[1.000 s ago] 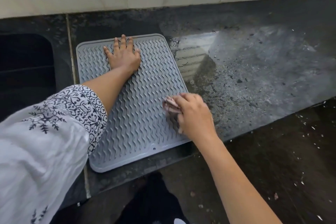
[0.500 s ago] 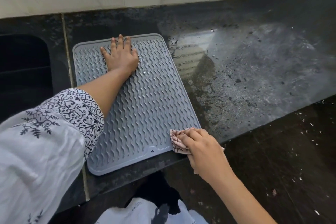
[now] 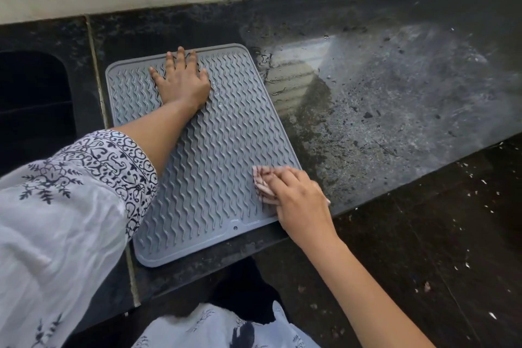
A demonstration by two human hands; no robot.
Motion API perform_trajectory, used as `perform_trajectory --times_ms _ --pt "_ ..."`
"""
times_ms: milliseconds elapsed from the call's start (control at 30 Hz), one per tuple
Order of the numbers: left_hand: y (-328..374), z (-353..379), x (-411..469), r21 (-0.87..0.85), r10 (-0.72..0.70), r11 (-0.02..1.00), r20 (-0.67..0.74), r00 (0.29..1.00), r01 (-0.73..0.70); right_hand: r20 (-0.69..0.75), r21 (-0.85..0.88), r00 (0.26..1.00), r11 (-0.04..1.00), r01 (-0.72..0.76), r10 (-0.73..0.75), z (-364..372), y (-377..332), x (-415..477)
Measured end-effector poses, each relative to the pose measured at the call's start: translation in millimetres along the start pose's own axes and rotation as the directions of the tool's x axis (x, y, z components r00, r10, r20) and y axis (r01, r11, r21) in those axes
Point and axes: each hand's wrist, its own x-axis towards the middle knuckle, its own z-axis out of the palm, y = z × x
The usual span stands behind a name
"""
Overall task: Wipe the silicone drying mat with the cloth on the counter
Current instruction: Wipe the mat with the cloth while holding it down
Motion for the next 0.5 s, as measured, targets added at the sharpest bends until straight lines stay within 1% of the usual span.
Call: perform_trajectory --times_ms 67,100,133,200,233,267,333,367,400,433,500 --pt "0 0 0 -0.003 0.001 1.000 -0.001 1.000 -0.001 0.035 -0.001 0.999 0.999 0.035 -0.035 -2 6 -28" --pt "-1 0 0 -0.003 -0.001 1.000 -0.002 1.000 0.001 0.038 -0.006 0.999 1.000 0.027 -0.026 -3 8 -36" --pt "-1 1 0 0.000 -0.002 1.000 -0.004 1.000 0.002 0.026 -0.010 1.000 1.000 -0.013 0.013 -3 7 -40" --pt "-1 0 0 0.011 -0.001 1.000 -0.003 1.000 0.001 0.003 -0.022 0.989 0.989 -0.145 0.145 -3 -8 -40" --pt "0 0 -1 0.013 0.000 1.000 0.000 1.000 0.000 -0.001 -0.026 0.985 0.984 -0.174 0.174 -1 -20 -41" --pt "0 -1 -1 0.016 -0.002 1.000 0.002 1.000 0.002 -0.002 -0.022 0.989 0.989 -0.149 0.149 2 -34 -43" --pt "1 -1 -2 0.019 -0.002 1.000 0.006 1.000 0.002 0.022 0.003 1.000 1.000 0.000 0.000 11 -54 -54" --pt "1 -2 -2 0.020 -0.001 1.000 0.007 1.000 0.000 0.026 0.006 0.998 0.998 0.064 -0.064 13 -53 -58" --pt "1 -2 -2 0.019 0.000 1.000 0.007 1.000 0.000 0.019 -0.003 0.996 0.996 0.085 -0.085 12 -44 -58" --pt "1 -2 -2 0.017 0.000 1.000 0.007 1.000 0.000 0.015 -0.017 0.998 0.998 0.054 -0.053 10 -31 -56" --pt "0 -1 -1 0.016 -0.002 1.000 0.006 1.000 0.002 -0.004 -0.043 0.993 0.993 -0.114 0.114 5 -4 -48"
